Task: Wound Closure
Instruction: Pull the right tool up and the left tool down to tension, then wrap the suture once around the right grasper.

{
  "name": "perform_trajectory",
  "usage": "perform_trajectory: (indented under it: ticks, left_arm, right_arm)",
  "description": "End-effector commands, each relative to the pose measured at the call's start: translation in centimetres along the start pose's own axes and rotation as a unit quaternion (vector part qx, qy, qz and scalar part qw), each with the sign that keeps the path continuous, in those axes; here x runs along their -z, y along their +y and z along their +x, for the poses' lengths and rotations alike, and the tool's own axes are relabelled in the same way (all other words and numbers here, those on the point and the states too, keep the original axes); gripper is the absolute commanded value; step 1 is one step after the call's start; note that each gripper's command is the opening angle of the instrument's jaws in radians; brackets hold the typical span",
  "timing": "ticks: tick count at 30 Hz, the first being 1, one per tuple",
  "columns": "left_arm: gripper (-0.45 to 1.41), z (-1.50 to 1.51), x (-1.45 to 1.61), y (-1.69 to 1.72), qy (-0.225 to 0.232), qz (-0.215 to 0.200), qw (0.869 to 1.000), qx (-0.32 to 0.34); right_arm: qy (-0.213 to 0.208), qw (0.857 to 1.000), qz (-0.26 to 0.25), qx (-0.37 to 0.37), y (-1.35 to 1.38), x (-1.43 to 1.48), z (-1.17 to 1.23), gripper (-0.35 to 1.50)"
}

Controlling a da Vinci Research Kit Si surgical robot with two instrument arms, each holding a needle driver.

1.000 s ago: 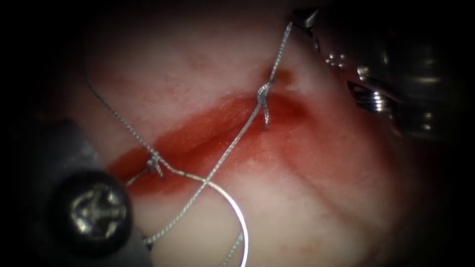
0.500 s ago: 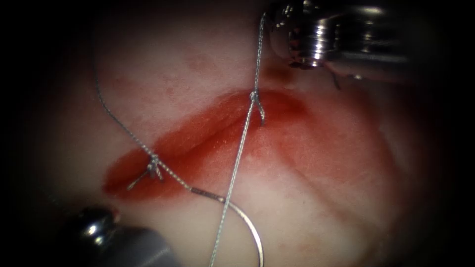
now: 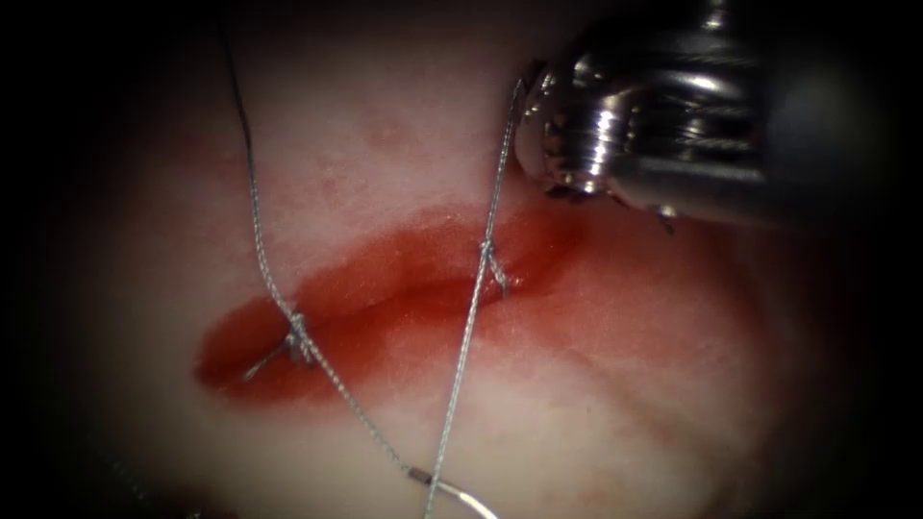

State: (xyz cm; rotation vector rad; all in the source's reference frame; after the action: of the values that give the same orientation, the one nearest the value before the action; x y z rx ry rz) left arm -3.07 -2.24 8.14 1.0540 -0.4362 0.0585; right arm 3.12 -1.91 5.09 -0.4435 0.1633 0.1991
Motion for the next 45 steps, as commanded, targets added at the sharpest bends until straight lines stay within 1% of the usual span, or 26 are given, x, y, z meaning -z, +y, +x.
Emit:
perform_trajectory:
  ticks: [1,11,33,38,40,41,42,43,44,45]
  left_arm:
    - [-0.45,-0.05,0.06,0.06,0.002,-0.003,1.0,-0.002]
    - [-0.45,-0.02,0.04,0.04,0.014,-0.002,1.0,-0.005]
    - [-0.45,0.0,0.02,0.03,0.022,0.0,1.0,-0.006]
    - [-0.45,0.0,0.02,0.03,0.019,-0.002,1.0,-0.007]
    - [-0.45,-0.02,0.09,0.05,0.002,-0.005,1.0,-0.009]
    - [-0.45,-0.05,0.19,0.08,-0.015,-0.011,1.0,-0.009]
    - [-0.45,-0.06,0.28,0.11,-0.03,-0.016,0.999,-0.008]
    - [-0.45,-0.08,0.44,0.16,-0.044,-0.034,0.998,0.0]
    - [-0.45,-0.06,0.65,0.2,-0.06,-0.05,0.997,0.006]
    - [-0.45,-0.04,0.74,0.22,-0.065,-0.058,0.996,0.009]
  right_arm:
    - [0.003,1.0,-0.002,-0.002,0.09,0.0,0.15,-0.35]
    - [0.006,1.0,-0.003,-0.004,0.14,0.02,0.11,-0.35]
    - [0.011,1.0,-0.005,-0.006,0.23,0.05,0.06,-0.35]
    - [0.011,1.0,-0.005,-0.006,0.23,0.05,0.06,-0.35]
    - [0.014,1.0,-0.005,-0.009,0.22,0.04,0.06,-0.35]
    - [0.003,1.0,0.015,0.007,0.21,0.05,0.05,-0.1]
    - [-0.003,0.999,0.029,0.04,0.21,0.06,0.04,0.41]
    - [-0.011,0.996,0.055,0.063,0.19,0.11,-0.03,1.18]
    - [-0.004,0.996,0.068,0.058,0.18,0.17,-0.1,0.86]
    - [0.004,0.996,0.075,0.054,0.21,0.19,-0.12,0.91]
